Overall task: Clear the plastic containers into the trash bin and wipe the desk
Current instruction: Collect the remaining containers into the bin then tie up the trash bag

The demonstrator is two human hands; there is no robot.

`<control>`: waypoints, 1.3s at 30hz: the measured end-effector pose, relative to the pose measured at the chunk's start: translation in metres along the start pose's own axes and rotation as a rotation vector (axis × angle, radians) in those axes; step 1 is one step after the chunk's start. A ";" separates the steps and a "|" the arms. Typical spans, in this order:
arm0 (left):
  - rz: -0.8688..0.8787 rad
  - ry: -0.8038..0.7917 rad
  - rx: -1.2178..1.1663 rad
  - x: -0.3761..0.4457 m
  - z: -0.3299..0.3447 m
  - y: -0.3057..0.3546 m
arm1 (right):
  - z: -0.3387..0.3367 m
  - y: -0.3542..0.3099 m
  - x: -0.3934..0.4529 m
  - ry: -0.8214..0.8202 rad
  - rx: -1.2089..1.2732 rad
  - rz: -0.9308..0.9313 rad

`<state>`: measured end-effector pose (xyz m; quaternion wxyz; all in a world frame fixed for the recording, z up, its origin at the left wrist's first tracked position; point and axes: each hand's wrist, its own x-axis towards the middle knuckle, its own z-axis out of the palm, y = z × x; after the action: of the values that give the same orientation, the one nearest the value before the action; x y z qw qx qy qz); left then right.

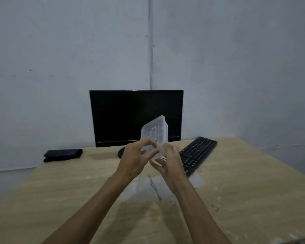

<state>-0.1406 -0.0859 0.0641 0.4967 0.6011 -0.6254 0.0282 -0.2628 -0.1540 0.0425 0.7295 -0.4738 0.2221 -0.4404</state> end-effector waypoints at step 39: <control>-0.465 0.282 -0.738 -0.007 -0.059 -0.028 | 0.071 0.035 -0.012 0.008 -0.349 -0.180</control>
<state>-0.0857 -0.0518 0.0737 0.7510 0.4987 -0.3684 -0.2271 -0.2008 -0.1029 0.0429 0.5929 -0.6094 0.2548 -0.4606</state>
